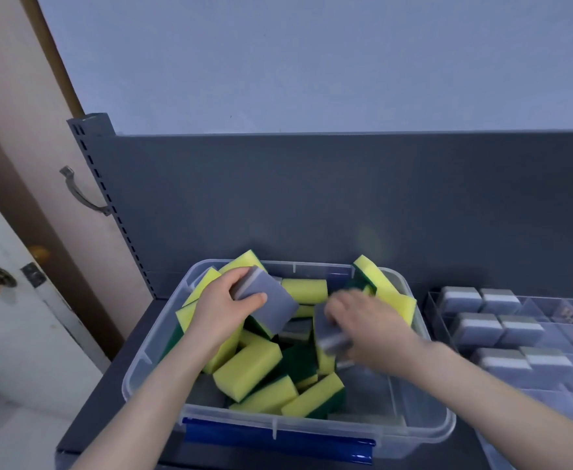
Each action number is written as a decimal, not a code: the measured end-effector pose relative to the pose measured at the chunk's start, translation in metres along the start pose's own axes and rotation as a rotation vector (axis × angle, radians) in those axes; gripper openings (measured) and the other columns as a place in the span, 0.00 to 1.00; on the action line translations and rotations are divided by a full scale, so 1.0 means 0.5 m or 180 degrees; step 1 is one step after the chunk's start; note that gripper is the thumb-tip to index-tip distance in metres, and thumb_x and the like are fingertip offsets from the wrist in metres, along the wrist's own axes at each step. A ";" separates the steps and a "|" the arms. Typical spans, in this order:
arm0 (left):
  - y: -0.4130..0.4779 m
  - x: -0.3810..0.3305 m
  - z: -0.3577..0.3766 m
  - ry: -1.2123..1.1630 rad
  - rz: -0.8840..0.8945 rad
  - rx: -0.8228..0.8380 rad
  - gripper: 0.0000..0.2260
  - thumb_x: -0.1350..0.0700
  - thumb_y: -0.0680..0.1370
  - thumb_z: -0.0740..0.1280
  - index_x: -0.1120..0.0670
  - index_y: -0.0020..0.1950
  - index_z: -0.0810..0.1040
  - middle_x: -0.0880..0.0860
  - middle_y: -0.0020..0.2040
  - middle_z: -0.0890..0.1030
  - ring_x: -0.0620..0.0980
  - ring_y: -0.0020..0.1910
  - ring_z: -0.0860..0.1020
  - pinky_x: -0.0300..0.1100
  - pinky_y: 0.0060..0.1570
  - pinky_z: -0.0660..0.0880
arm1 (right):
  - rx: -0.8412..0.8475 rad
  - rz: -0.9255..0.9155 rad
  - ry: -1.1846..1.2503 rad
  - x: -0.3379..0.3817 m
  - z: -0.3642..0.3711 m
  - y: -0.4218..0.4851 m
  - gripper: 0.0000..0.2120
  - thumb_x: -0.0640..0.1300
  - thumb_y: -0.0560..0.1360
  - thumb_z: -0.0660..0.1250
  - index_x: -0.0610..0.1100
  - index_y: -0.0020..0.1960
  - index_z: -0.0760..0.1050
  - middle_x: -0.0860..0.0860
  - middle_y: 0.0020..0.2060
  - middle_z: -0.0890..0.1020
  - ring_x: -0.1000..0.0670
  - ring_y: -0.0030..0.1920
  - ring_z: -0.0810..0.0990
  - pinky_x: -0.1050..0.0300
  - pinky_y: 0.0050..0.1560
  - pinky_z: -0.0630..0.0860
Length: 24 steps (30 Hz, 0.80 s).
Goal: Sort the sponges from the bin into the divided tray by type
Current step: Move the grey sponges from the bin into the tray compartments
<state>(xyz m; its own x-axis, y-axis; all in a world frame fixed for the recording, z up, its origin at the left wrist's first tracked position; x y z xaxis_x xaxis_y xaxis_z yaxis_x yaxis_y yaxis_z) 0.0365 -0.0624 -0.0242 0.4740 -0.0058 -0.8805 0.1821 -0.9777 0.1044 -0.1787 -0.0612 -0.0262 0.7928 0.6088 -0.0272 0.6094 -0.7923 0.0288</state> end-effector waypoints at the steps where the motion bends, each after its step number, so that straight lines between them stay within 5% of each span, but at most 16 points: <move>1: 0.000 0.004 -0.003 0.0004 -0.0013 0.0000 0.19 0.57 0.72 0.73 0.48 0.62 0.77 0.42 0.50 0.80 0.41 0.50 0.78 0.36 0.45 0.74 | 0.0420 -0.0015 0.0040 0.000 0.034 -0.005 0.23 0.53 0.66 0.72 0.47 0.56 0.69 0.51 0.62 0.69 0.48 0.63 0.67 0.54 0.59 0.70; 3: 0.001 0.014 -0.014 -0.0018 -0.0050 -0.0032 0.20 0.57 0.72 0.73 0.48 0.63 0.77 0.43 0.51 0.80 0.43 0.51 0.78 0.41 0.49 0.76 | 0.0527 0.0119 0.0556 -0.011 0.046 -0.005 0.20 0.59 0.67 0.70 0.50 0.52 0.71 0.55 0.64 0.69 0.51 0.65 0.65 0.55 0.61 0.69; 7: 0.001 0.024 -0.025 -0.0005 -0.0072 -0.0006 0.21 0.56 0.72 0.73 0.48 0.64 0.76 0.43 0.52 0.80 0.43 0.51 0.79 0.44 0.51 0.77 | -0.0161 0.0375 0.0798 -0.037 0.005 0.025 0.13 0.53 0.73 0.68 0.52 0.56 0.72 0.56 0.57 0.74 0.52 0.63 0.68 0.55 0.57 0.72; 10: -0.002 0.019 -0.023 -0.0017 -0.0003 -0.0011 0.21 0.57 0.72 0.73 0.48 0.64 0.76 0.43 0.52 0.80 0.43 0.51 0.78 0.43 0.50 0.76 | 0.0461 0.0574 0.0516 -0.039 0.021 0.050 0.28 0.54 0.73 0.67 0.49 0.70 0.64 0.52 0.67 0.68 0.48 0.69 0.64 0.53 0.64 0.69; 14: -0.006 0.020 -0.029 -0.0061 0.0021 0.0005 0.20 0.56 0.72 0.73 0.46 0.62 0.75 0.42 0.52 0.80 0.43 0.52 0.78 0.44 0.51 0.77 | 0.0866 0.0796 0.0354 -0.034 0.061 0.054 0.25 0.61 0.67 0.70 0.48 0.56 0.68 0.48 0.54 0.74 0.44 0.58 0.72 0.48 0.53 0.73; 19: -0.013 0.017 -0.032 -0.0171 0.0127 -0.0092 0.20 0.56 0.71 0.73 0.46 0.62 0.75 0.40 0.54 0.79 0.40 0.54 0.77 0.43 0.53 0.76 | 0.0347 0.1155 0.1122 -0.031 0.026 0.022 0.24 0.53 0.63 0.75 0.48 0.48 0.65 0.52 0.40 0.75 0.48 0.41 0.74 0.51 0.37 0.71; 24: -0.016 -0.014 -0.010 -0.0066 0.0431 -0.0158 0.19 0.57 0.70 0.75 0.44 0.56 0.73 0.35 0.50 0.76 0.35 0.52 0.75 0.31 0.48 0.70 | -0.0721 0.1550 0.1951 -0.047 -0.024 -0.025 0.19 0.45 0.65 0.76 0.53 0.49 0.70 0.57 0.42 0.79 0.52 0.41 0.77 0.54 0.44 0.74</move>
<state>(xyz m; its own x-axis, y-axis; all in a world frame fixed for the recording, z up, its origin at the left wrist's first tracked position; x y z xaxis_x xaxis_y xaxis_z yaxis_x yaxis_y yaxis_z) 0.0359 -0.0534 -0.0166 0.4793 -0.1419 -0.8661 0.1604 -0.9561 0.2454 -0.2048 -0.0653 -0.0141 0.7905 0.1634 0.5903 0.1296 -0.9866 0.0995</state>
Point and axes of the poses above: each hand's wrist, its own y-axis towards the middle knuckle, its own z-axis out of the palm, x = y × z, the point moved 5 cm from there along y, towards the middle knuckle
